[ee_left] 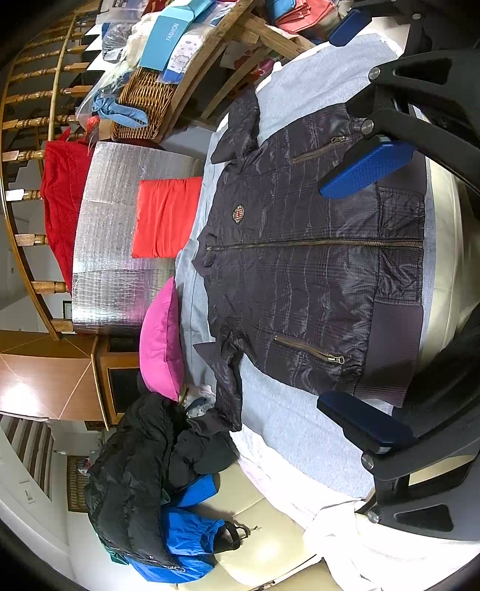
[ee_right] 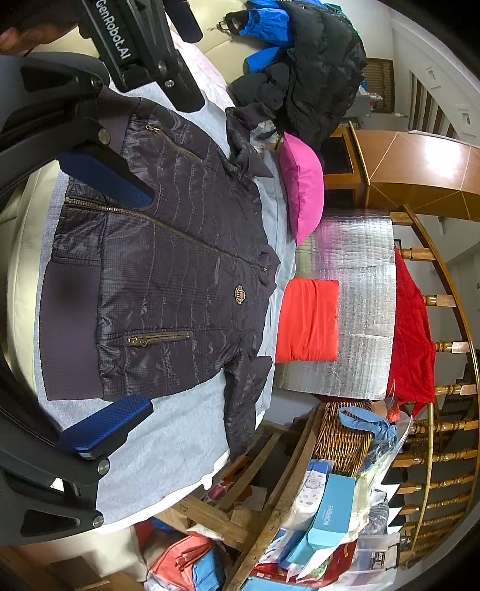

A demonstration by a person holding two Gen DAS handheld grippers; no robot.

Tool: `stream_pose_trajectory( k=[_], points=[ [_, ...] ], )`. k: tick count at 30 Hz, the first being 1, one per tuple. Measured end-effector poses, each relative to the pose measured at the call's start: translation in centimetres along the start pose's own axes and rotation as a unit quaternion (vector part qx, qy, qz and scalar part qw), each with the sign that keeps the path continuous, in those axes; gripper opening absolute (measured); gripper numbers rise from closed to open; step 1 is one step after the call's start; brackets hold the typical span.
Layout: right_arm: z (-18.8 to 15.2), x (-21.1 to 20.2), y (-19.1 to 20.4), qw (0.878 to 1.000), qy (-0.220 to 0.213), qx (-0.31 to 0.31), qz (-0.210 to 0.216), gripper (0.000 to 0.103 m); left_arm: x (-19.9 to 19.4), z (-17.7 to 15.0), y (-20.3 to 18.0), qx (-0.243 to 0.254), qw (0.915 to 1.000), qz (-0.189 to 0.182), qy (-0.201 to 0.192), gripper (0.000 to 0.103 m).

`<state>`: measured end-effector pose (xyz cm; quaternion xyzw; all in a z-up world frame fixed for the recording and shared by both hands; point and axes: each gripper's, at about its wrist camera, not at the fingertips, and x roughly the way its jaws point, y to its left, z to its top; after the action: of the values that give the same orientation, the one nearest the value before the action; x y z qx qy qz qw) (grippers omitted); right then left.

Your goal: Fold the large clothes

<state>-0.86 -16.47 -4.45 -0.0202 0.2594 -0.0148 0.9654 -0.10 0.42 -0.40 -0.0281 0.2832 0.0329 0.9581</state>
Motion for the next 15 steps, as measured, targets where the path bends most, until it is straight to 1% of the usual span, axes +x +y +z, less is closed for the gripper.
stream_pose_trajectory(
  k=[15],
  points=[
    [-0.15,-0.21,-0.06,1.0,-0.002,0.001,-0.004,0.103,-0.14,-0.01,0.01,-0.002,1.0,0.003,-0.004,0.103]
  ],
)
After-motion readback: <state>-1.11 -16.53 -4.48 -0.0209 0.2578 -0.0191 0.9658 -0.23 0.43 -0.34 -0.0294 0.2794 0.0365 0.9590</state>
